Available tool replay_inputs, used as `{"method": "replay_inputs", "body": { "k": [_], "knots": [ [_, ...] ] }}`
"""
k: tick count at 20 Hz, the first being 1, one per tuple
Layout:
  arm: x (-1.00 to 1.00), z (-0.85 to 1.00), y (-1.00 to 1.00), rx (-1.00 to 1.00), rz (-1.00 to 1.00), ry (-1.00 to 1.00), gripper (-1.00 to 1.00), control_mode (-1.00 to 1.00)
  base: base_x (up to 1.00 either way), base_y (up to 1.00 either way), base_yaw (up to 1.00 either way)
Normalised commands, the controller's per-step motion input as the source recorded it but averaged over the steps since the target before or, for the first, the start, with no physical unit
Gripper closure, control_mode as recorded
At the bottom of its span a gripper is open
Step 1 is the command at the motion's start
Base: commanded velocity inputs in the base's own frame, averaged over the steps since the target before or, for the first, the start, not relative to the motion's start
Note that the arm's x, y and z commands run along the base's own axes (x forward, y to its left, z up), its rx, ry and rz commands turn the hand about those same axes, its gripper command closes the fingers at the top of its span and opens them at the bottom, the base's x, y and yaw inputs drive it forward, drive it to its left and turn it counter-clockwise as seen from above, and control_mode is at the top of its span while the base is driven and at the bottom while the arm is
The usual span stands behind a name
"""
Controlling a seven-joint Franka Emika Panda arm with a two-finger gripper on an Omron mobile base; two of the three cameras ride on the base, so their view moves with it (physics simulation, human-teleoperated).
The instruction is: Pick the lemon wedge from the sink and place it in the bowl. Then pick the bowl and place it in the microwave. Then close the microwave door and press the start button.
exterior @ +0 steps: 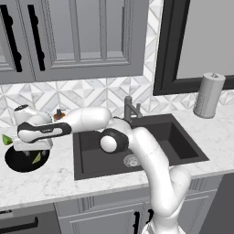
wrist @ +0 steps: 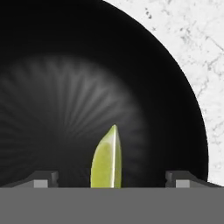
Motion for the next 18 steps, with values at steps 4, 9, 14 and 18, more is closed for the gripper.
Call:
{"method": "replay_inputs", "body": {
  "k": [4,9,14,18],
  "knots": [
    [-0.2,0.49,-0.23,0.1,0.0,-0.03,-1.0,-1.0,0.0,0.0,0.0],
    [-0.44,0.15,-0.58,0.13,0.0,-0.04,-1.0,-1.0,0.0,0.0,0.0],
    [-0.41,0.0,-0.63,0.1,0.0,-0.04,-1.0,-1.0,0.0,0.0,0.0],
    [-0.03,0.0,-0.38,0.07,0.0,0.0,-1.0,-1.0,0.0,0.0,0.0]
  ]
}}
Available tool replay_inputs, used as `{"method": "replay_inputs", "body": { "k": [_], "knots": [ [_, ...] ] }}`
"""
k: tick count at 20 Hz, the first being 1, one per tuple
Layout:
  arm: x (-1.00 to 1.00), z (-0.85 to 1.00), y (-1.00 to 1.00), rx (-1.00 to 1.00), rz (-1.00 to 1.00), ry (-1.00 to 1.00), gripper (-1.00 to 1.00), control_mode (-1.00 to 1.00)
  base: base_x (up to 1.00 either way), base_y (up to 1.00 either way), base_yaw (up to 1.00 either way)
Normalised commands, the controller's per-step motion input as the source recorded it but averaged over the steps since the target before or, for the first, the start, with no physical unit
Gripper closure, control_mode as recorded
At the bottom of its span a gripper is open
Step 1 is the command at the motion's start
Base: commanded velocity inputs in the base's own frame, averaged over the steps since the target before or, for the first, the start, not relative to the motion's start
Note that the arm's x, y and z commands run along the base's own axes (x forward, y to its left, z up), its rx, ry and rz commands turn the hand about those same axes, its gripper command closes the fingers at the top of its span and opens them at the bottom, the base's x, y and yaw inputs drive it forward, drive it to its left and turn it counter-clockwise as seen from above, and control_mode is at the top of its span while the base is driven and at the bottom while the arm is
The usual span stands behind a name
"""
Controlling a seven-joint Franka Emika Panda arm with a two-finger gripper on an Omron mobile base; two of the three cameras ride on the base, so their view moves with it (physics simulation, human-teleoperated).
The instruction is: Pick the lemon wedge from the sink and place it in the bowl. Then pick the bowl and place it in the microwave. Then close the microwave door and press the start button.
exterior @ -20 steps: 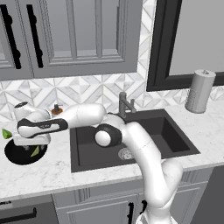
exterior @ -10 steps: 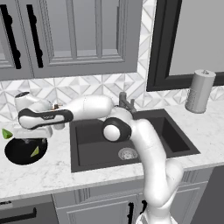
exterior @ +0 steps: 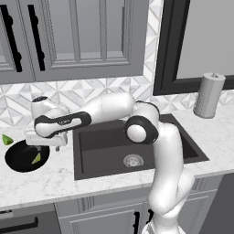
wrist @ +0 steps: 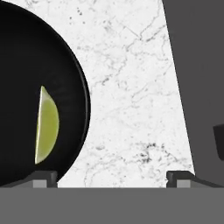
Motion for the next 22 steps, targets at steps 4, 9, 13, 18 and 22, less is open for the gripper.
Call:
{"method": "replay_inputs", "body": {
  "k": [4,9,13,18,22],
  "knots": [
    [0.03,-0.01,-0.25,0.05,0.0,-0.02,-1.0,-1.0,0.0,0.0,0.0],
    [0.28,-0.02,0.02,0.03,0.0,0.0,-1.0,-1.0,0.0,0.0,0.0],
    [0.44,0.05,0.28,0.0,0.0,0.1,-1.0,-1.0,0.0,0.0,0.0],
    [0.38,0.04,0.28,-0.01,0.0,0.2,-1.0,-1.0,0.0,0.0,0.0],
    [0.24,-0.01,0.36,-0.06,0.0,0.05,-1.0,-1.0,0.0,0.0,0.0]
  ]
}}
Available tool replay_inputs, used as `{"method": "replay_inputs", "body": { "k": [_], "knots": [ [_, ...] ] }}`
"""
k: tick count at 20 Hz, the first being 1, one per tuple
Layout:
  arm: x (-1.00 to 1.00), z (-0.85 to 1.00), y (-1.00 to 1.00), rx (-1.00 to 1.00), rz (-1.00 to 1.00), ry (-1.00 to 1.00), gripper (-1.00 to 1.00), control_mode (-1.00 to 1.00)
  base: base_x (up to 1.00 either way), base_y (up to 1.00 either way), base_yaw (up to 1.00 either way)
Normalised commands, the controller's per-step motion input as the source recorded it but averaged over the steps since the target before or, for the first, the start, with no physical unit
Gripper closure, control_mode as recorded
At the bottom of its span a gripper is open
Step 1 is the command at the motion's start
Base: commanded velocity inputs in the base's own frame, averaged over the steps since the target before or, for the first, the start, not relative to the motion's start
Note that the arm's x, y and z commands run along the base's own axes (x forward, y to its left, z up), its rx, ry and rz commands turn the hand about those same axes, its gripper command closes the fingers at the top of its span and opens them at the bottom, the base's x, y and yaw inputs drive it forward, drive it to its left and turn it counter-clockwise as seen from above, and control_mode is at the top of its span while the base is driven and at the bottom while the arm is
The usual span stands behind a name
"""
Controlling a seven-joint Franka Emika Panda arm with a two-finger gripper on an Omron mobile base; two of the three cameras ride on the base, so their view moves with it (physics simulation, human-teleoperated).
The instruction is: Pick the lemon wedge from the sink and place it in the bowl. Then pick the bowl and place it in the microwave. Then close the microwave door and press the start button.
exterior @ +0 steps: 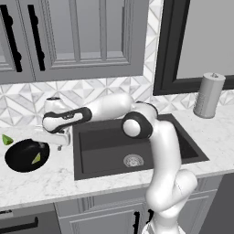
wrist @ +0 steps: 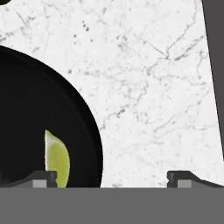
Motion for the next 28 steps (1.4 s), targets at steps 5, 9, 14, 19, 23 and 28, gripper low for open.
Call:
{"method": "replay_inputs", "body": {
  "k": [5,9,14,19,23,28],
  "knots": [
    [0.18,-0.11,0.44,-0.09,0.0,0.0,-1.0,-1.0,0.0,0.0,0.0],
    [0.02,-0.23,0.06,-0.01,0.0,0.0,-1.0,-1.0,0.0,0.0,0.0],
    [-0.02,-0.3,-0.04,0.0,0.0,0.0,-1.0,-1.0,0.0,0.0,0.0],
    [0.0,-0.28,-0.04,0.0,0.0,0.0,-1.0,-1.0,0.0,0.0,0.0],
    [0.0,-0.36,0.0,0.0,0.0,0.0,-1.0,-1.0,0.0,0.0,0.0],
    [0.0,-0.35,0.0,0.0,0.02,0.0,-1.0,-1.0,0.0,0.0,0.0]
  ]
}}
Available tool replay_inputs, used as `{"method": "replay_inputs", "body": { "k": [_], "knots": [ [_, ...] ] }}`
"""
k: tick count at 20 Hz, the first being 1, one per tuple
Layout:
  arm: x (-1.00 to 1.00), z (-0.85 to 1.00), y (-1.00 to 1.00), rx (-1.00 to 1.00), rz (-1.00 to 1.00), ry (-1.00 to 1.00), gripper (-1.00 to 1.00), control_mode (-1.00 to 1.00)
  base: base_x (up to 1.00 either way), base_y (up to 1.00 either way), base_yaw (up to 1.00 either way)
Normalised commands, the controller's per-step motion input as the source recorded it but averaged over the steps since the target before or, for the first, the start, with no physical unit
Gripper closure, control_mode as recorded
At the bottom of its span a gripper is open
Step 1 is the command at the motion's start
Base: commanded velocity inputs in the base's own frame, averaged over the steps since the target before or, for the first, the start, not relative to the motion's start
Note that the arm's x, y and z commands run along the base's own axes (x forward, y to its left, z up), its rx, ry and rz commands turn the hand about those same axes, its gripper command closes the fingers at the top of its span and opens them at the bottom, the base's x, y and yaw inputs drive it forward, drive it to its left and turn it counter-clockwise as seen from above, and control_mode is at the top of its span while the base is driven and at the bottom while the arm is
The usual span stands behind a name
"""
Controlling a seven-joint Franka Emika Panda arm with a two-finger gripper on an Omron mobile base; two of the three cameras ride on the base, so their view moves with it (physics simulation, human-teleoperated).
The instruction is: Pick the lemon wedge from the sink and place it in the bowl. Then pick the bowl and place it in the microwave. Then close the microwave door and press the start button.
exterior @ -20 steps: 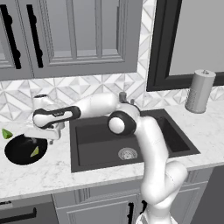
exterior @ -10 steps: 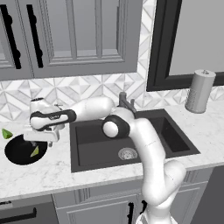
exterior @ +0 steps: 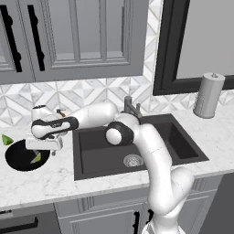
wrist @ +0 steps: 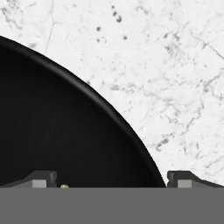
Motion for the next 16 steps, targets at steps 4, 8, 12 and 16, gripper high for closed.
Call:
{"method": "replay_inputs", "body": {
  "k": [4,8,12,16],
  "knots": [
    [0.0,-0.23,0.0,0.0,0.02,0.0,1.0,-1.0,0.0,0.0,0.0],
    [0.0,-0.09,0.0,0.0,0.01,0.0,1.0,-1.0,0.0,0.0,0.0],
    [0.0,-0.08,0.02,0.0,0.0,0.0,1.0,-1.0,0.0,0.0,0.0],
    [0.0,-0.04,0.03,0.0,0.0,0.0,1.0,-1.0,0.0,0.0,0.0]
  ]
}}
